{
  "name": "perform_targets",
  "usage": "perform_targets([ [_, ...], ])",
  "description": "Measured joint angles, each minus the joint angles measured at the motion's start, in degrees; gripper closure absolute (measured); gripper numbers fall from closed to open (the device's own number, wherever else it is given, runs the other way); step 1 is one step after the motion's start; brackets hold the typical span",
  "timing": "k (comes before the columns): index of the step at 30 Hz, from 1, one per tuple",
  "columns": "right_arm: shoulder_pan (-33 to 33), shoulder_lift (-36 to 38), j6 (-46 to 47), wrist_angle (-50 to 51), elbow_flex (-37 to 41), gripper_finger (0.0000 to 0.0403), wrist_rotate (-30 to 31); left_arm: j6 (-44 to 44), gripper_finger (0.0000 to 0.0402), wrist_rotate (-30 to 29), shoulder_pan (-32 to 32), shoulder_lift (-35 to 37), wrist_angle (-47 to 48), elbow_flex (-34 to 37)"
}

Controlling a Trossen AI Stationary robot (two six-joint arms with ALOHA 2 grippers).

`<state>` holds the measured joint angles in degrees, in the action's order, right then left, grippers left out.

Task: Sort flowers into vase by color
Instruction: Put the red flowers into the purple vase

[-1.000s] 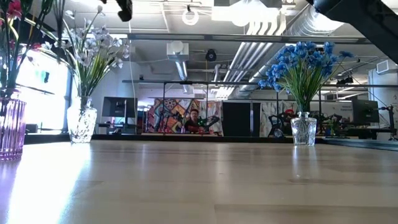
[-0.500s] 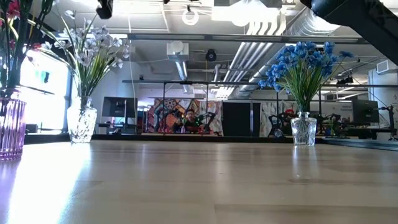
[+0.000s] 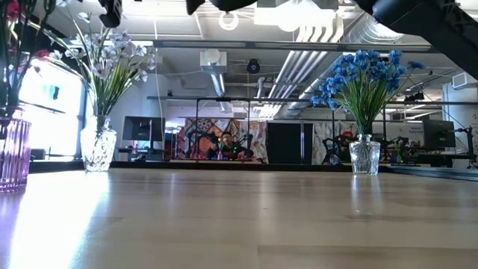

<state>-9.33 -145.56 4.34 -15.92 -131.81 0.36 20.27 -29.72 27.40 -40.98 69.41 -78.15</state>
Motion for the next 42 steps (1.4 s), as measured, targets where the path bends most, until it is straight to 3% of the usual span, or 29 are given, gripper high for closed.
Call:
perform_targets([
  [9, -0.17, -0.05, -1.19, 10.03, 0.01, 0.0392, 0.03, 0.23, 0.0038, 0.17, 0.01, -0.39, -0.02, 0.0],
  [20, -0.17, -0.07, 0.76, 8.74, -0.55, 0.0278, 0.03, 0.39, 0.0038, 0.39, 0.0, -0.39, -0.02, 0.0],
  [25, -0.17, 0.27, 0.69, 9.41, -0.55, 0.0246, 0.89, 0.59, 0.0038, 0.42, 0.0, -0.39, -0.02, 0.0],
  [34, -0.31, 3.38, 0.89, 10.64, -0.56, 0.0241, 1.13, 0.57, 0.0038, 0.29, 0.01, -0.42, 0.66, -0.45],
  [42, -0.59, 6.25, 4.11, 12.11, -0.57, 0.024, 3.19, 3.51, 0.005, -2.6, -0.01, -0.31, 4.93, -8.02],
])
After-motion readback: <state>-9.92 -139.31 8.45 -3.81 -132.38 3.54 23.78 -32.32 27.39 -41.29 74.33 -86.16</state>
